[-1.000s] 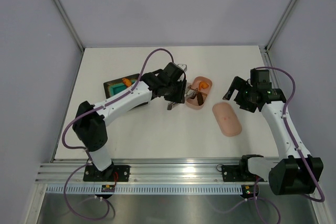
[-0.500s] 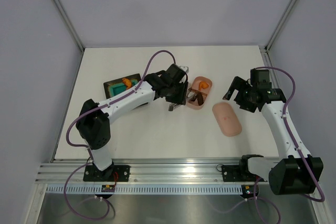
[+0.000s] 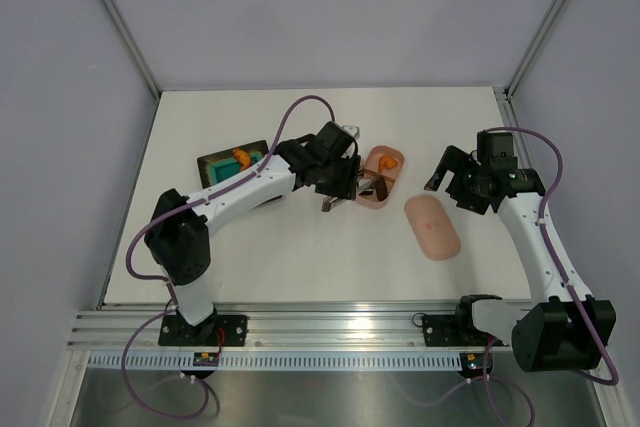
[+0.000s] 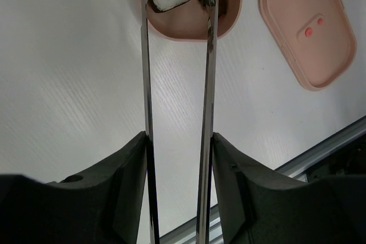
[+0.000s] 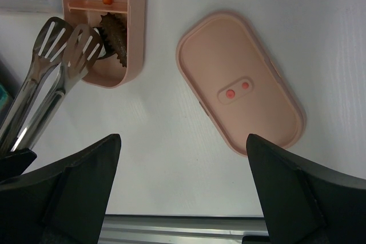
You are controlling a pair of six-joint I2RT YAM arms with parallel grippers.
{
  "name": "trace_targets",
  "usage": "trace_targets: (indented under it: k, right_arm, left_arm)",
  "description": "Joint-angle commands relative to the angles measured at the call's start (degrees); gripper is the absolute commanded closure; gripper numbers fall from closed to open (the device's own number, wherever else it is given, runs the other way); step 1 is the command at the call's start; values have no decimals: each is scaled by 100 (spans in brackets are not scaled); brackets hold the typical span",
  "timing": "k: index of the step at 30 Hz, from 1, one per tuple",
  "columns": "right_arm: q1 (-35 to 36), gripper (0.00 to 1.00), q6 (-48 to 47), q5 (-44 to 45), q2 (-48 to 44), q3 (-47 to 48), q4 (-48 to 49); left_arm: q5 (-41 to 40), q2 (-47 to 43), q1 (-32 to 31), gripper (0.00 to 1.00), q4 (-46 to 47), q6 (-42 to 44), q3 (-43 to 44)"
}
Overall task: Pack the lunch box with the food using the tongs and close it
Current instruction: Place the fake food in the packing box, then place the clamp at the center of the board.
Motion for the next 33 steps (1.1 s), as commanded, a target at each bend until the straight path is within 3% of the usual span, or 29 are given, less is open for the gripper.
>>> trace_targets:
  k: [1,14,22,30,33]
  right_arm:
    - [6,1,-73,59,-135,173,51]
    - [-2,1,-65,32,-170,94,51]
    - [-2,0,-126,24,-197,50,-1]
    - [-2,1,-39,41,-232,-20,60]
    - [6,1,32,-29,-223,-64,130]
  left_arm:
    - [108,-228,-48,53,301,1,302]
    - [-683,-1221,-57,57,46,230,452]
    - [-710,-1546,110,57,107,168,30]
    - [-1175,-2329,110,57,932,168,-1715]
    - [-1404,-2338,110,59,1004,63,-1947]
